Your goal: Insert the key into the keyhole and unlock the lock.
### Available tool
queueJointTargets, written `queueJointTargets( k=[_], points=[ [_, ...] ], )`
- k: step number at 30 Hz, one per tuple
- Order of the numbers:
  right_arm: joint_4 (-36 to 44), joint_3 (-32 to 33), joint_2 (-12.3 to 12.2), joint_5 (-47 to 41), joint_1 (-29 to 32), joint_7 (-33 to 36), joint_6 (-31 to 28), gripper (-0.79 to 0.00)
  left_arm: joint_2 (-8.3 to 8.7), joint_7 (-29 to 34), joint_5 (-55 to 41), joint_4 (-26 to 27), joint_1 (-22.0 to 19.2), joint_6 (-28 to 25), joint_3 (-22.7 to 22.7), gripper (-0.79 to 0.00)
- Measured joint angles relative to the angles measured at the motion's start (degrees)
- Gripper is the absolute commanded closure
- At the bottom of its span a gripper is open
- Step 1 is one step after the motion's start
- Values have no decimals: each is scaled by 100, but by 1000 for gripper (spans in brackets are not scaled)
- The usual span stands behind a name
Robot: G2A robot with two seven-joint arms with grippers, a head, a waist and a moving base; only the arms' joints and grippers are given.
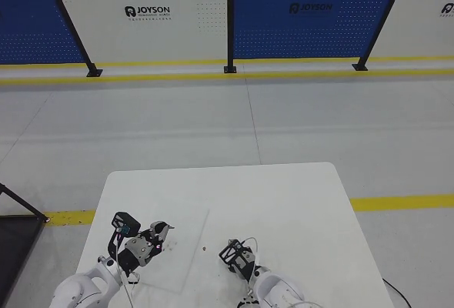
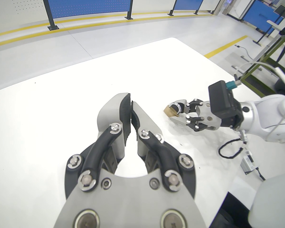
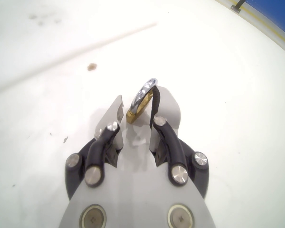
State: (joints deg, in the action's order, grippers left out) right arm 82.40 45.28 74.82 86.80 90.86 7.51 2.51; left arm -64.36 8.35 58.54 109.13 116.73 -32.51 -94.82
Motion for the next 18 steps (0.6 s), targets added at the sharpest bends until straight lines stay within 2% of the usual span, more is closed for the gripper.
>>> queueJointTargets(
  k=[1, 6, 11, 15, 18],
  points=[
    [-12, -1, 5, -16, -10, -3, -3, 0, 0, 0, 0, 0, 0, 0, 0, 0],
    [-27, 24, 16, -94, -36, -65, -37, 0, 0, 0, 0, 0, 0, 0, 0, 0],
    [241, 289, -31, -444, 24, -411, -270, 0, 0, 0, 0, 0, 0, 0, 0, 0],
    [582, 740, -118, -1094, 146, -895, -803, 0, -1, -5, -7, 1, -4, 3, 3, 0],
    [762, 1163, -189, -1887, 220, -1263, -1529, 0, -11, -169, -359, 15, -70, -108, 71, 0]
  ],
)
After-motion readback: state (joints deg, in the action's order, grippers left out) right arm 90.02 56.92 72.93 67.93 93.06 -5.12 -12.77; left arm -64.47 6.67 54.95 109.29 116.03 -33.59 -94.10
